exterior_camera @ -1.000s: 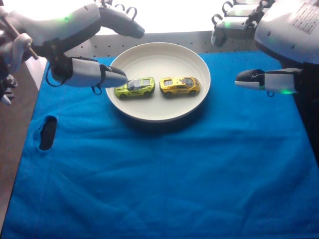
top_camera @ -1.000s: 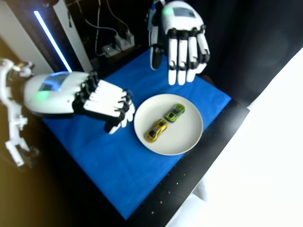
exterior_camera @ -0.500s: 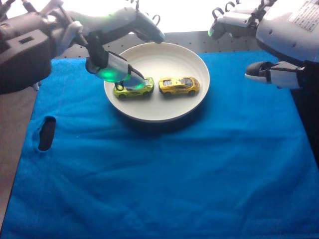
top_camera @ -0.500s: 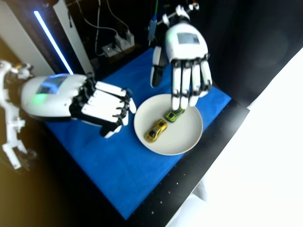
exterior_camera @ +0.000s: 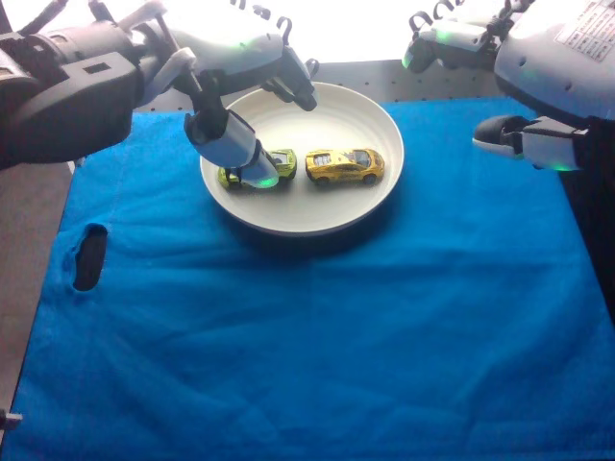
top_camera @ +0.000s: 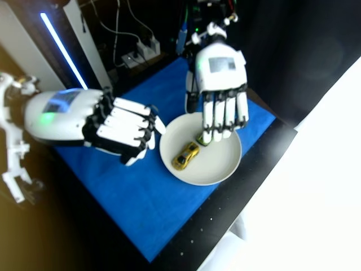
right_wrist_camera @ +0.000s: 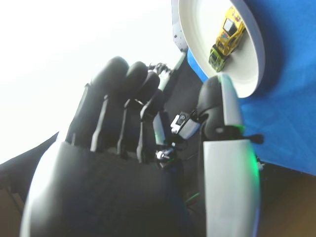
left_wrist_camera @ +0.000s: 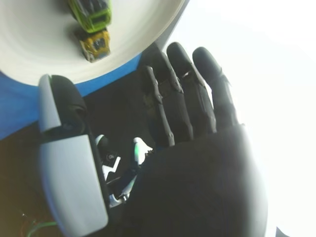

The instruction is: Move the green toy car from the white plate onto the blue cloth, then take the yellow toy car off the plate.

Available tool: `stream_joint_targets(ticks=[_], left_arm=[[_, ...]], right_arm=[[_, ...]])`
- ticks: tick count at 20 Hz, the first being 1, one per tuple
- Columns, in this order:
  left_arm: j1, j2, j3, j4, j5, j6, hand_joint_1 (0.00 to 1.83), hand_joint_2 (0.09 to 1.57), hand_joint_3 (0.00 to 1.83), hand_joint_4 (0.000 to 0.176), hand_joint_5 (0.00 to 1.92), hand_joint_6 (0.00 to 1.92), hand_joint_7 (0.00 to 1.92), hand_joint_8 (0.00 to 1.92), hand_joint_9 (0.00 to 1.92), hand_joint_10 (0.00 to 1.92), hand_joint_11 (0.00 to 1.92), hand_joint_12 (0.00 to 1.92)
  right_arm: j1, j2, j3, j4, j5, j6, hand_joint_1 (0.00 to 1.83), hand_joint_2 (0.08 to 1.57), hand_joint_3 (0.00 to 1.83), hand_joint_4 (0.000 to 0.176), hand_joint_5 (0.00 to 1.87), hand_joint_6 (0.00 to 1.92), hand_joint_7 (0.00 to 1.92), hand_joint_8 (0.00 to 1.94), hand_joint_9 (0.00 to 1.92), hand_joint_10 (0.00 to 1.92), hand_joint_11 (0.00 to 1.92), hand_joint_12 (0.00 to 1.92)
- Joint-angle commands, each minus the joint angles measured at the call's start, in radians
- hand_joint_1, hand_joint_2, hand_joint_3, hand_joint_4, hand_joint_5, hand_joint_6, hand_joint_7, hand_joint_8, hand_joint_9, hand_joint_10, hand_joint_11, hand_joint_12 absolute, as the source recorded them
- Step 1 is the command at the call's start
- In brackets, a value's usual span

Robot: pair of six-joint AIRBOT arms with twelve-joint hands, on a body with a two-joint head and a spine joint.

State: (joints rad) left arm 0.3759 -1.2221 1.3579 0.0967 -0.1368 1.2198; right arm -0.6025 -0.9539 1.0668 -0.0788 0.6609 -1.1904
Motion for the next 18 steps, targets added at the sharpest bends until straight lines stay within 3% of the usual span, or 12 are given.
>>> stream_joint_targets(ticks=[1, 9, 13, 18], left_arm=[[-0.015, -0.007, 0.010, -0.006, -0.093, 0.005, 0.99, 0.92, 0.00, 0.000, 0.69, 0.00, 0.71, 0.00, 0.52, 0.49, 0.11, 1.44], [0.012, -0.054, 0.077, -0.050, -0.053, 0.005, 0.97, 0.96, 0.00, 0.000, 0.68, 0.00, 0.74, 0.00, 0.59, 0.39, 0.19, 1.42], [0.022, -0.062, 0.088, -0.054, -0.037, 0.005, 0.99, 0.96, 0.00, 0.000, 0.68, 0.00, 0.73, 0.00, 0.62, 0.33, 0.22, 1.42], [0.033, -0.075, 0.104, -0.063, -0.024, 0.005, 1.00, 0.97, 0.00, 0.000, 0.68, 0.00, 0.72, 0.00, 0.65, 0.32, 0.25, 1.40]], right_arm=[[0.011, -0.003, 0.004, 0.007, 0.124, -0.005, 1.19, 1.07, 0.01, 0.000, 0.24, 0.87, 0.44, 1.17, 0.47, 1.46, 0.43, 1.86], [0.010, -0.004, 0.004, 0.006, 0.124, -0.005, 1.17, 1.07, 0.00, 0.000, 0.29, 0.92, 0.46, 1.07, 0.50, 1.37, 0.47, 1.80], [0.010, -0.005, 0.004, 0.006, 0.124, -0.005, 1.15, 1.08, 0.01, 0.000, 0.26, 1.08, 0.45, 1.19, 0.50, 1.45, 0.47, 1.89], [0.009, -0.006, 0.004, 0.006, 0.124, -0.005, 1.13, 1.09, 0.01, 0.000, 0.25, 1.14, 0.43, 1.26, 0.47, 1.50, 0.43, 1.90]])
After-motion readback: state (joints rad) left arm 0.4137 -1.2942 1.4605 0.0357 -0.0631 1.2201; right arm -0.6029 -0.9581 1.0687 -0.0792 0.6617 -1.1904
